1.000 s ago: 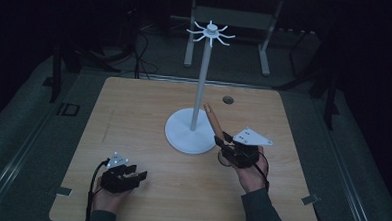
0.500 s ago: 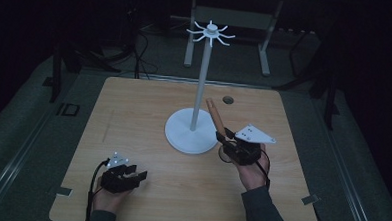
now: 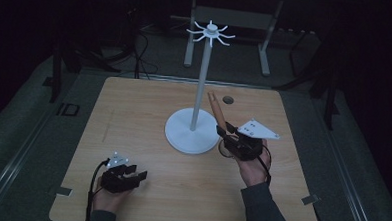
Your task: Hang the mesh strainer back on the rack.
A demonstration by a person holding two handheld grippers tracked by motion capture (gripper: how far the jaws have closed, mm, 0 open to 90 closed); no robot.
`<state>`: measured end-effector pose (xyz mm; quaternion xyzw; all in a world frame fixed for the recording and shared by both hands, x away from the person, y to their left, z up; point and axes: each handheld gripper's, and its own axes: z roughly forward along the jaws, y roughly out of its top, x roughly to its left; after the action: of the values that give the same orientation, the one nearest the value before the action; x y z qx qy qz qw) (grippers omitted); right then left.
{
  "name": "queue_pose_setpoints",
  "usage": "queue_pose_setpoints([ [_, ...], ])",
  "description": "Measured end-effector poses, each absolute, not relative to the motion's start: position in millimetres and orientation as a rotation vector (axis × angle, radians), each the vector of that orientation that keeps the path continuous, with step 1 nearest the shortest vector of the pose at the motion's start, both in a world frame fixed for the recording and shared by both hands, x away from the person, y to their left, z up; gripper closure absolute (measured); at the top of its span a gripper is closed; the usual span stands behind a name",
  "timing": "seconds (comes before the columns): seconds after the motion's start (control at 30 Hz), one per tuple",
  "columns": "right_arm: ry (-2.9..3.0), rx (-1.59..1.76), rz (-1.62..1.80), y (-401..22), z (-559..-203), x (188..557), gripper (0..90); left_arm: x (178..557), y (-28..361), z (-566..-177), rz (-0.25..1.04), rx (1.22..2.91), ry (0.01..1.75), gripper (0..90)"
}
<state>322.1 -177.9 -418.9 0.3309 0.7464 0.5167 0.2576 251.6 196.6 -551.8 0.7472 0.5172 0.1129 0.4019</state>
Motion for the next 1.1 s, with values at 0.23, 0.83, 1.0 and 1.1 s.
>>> queue_pose_setpoints([
  [0.23, 2.001, 0.901, 1.428, -179, -412, 323, 69.7, 252, 197, -552, 0.288, 1.886, 1.308, 46.2],
  [0.83, 1.96, 0.914, 1.51, -182, -398, 327, 69.6, 252, 197, -552, 0.287, 1.886, 1.307, 46.2],
  [1.0, 1.938, 0.924, 1.54, -184, -394, 328, 69.6, 252, 197, -552, 0.286, 1.886, 1.307, 46.2],
  [1.1, 1.928, 0.929, 1.548, -185, -391, 329, 69.6, 252, 197, -552, 0.286, 1.887, 1.307, 46.2],
])
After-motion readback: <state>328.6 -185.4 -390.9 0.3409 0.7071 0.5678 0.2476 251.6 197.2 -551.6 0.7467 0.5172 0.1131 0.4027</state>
